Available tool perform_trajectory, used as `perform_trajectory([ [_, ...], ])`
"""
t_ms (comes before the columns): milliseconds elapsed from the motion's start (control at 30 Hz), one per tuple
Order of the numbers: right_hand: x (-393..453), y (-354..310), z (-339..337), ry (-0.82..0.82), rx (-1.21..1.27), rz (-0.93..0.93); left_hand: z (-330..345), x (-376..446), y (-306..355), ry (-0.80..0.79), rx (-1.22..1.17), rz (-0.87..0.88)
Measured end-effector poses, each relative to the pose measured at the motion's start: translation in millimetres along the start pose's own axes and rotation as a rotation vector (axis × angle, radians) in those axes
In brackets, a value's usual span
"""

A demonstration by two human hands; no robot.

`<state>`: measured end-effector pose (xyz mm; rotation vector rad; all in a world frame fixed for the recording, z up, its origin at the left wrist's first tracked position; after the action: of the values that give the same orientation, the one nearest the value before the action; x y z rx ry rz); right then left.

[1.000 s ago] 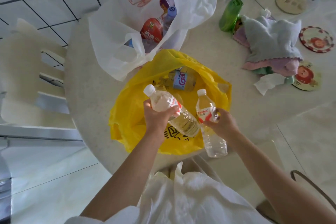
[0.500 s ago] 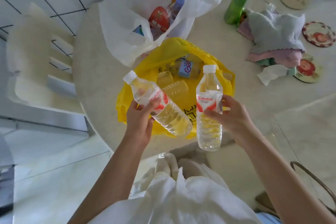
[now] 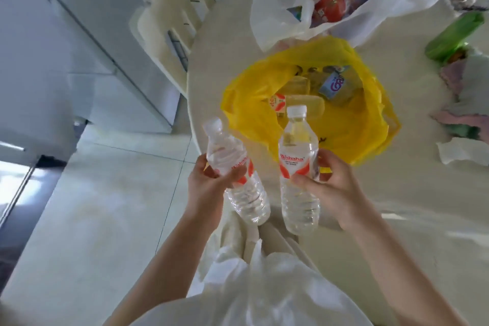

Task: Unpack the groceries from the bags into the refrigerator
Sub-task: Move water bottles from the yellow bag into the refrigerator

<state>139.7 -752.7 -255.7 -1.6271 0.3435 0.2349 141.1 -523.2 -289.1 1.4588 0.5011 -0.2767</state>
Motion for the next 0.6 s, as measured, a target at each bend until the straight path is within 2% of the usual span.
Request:
perform_trajectory([
  [267, -42.3, 13.4, 69.4, -0.314, -0.152, -0.014, -72.8, -98.9, -51.4, 0.330, -0.136, -0.100],
  [600, -108.9, 13.8, 214.5, -0.737, -0.340, -0.036, -177.6, -199.0, -87.1, 0.696, -0.365, -0.105],
])
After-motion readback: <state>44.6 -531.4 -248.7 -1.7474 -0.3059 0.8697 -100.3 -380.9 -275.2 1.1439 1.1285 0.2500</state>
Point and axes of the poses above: each hand's wrist, its own x-axis towards the middle knuckle, its own z-axis out of the palm, y = z × x, the point moved 4 cm from there along x, towards the middle knuckle, and after that the axes turned 12 degrees about x, right-handed, at the moved point
